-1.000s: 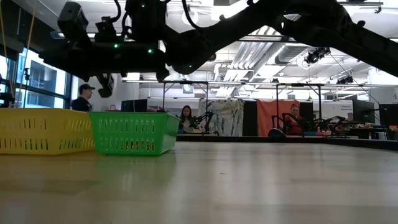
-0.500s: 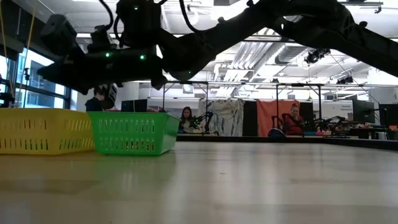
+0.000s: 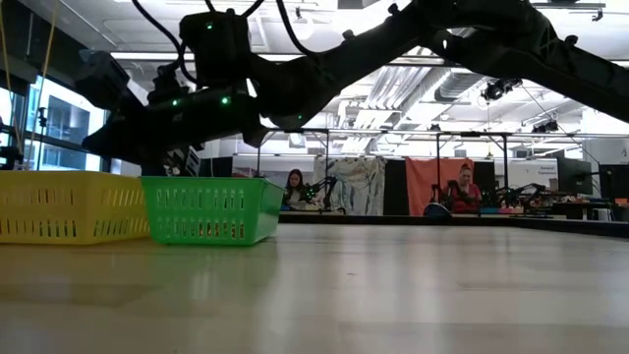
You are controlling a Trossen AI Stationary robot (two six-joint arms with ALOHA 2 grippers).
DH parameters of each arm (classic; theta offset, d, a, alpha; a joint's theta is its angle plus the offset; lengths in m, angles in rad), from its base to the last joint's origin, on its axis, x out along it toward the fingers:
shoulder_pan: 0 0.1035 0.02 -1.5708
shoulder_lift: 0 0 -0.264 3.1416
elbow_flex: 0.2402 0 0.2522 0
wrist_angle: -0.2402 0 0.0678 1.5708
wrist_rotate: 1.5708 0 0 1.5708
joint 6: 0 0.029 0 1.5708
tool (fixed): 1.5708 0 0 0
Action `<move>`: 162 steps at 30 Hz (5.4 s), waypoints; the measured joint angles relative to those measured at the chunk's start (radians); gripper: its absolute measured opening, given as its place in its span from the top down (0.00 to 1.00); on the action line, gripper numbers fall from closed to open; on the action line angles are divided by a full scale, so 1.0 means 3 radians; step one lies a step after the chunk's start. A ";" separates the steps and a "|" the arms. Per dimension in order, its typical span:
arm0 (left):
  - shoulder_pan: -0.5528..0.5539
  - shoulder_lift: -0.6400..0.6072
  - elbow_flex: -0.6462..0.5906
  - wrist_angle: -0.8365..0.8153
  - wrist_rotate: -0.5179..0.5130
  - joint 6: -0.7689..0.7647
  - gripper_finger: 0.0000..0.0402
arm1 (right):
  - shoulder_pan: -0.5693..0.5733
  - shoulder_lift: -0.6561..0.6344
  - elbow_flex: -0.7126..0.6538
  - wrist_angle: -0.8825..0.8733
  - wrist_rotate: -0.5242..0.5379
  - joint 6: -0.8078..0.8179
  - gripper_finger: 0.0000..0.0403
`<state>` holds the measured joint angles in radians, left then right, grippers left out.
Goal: Sort Halloween decoration
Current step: Put the white skull toy into the red bin, then return to Home Position
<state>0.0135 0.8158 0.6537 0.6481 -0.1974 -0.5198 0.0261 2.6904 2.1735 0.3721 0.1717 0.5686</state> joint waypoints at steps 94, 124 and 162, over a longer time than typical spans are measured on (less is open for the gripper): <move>0.0001 -0.0009 0.0001 -0.0074 0.0013 0.0001 1.00 | -0.0485 -0.3994 -0.4495 -0.0562 -0.1250 -0.0193 1.00; -0.0401 -0.0033 -0.0001 -0.1225 0.0000 0.0726 1.00 | 0.0598 -0.5519 -0.4336 -0.1420 -0.0356 -0.0701 1.00; -0.0128 -0.2392 -0.1577 -0.1463 0.0217 0.0805 1.00 | 0.0561 -0.6241 -0.4994 -0.0936 0.0092 -0.0383 1.00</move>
<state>-0.0250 0.0983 0.1805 0.2091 -0.1324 -0.2782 0.1944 0.8181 0.6754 0.0913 0.1993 0.4536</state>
